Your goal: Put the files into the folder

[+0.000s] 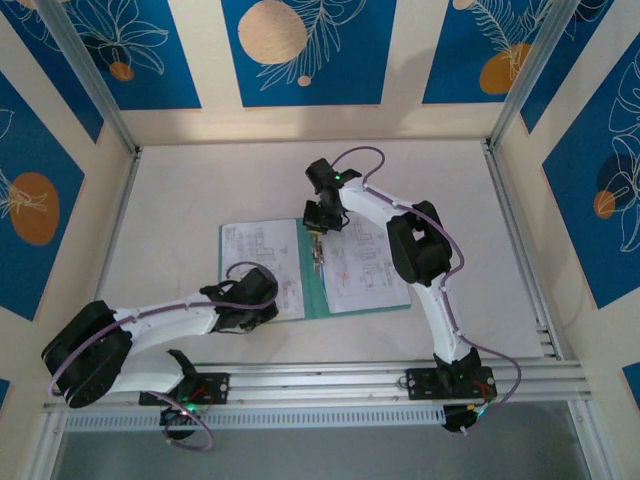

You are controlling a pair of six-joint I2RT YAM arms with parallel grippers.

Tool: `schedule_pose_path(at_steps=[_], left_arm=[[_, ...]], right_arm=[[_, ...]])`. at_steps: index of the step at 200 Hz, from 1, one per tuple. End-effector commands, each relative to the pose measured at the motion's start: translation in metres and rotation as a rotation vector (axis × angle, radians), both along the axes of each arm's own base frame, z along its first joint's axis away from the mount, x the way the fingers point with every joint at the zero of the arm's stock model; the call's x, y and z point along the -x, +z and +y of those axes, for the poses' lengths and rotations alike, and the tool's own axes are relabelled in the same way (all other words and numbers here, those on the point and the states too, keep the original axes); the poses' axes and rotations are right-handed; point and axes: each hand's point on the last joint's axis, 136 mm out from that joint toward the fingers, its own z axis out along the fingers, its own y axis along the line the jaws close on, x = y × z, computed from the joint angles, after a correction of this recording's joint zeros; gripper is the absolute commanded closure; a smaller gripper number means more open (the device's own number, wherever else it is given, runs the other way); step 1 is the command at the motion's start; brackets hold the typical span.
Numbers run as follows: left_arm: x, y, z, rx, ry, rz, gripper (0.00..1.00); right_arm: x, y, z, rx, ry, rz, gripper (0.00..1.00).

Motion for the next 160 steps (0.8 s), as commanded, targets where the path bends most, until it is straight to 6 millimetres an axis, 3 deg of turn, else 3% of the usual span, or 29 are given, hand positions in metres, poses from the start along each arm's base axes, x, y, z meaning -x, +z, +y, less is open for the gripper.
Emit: schedule_pose_path(at_steps=[1, 160], left_arm=[[0.006, -0.011, 0.012, -0.042, 0.016, 0.033, 0.81], [0.005, -0.011, 0.013, -0.042, 0.03, 0.03, 0.81]], right_arm=[[0.007, 0.007, 0.009, -0.033, 0.044, 0.008, 0.96], [0.037, 0.038, 0.016, -0.116, 0.083, -0.024, 0.96]])
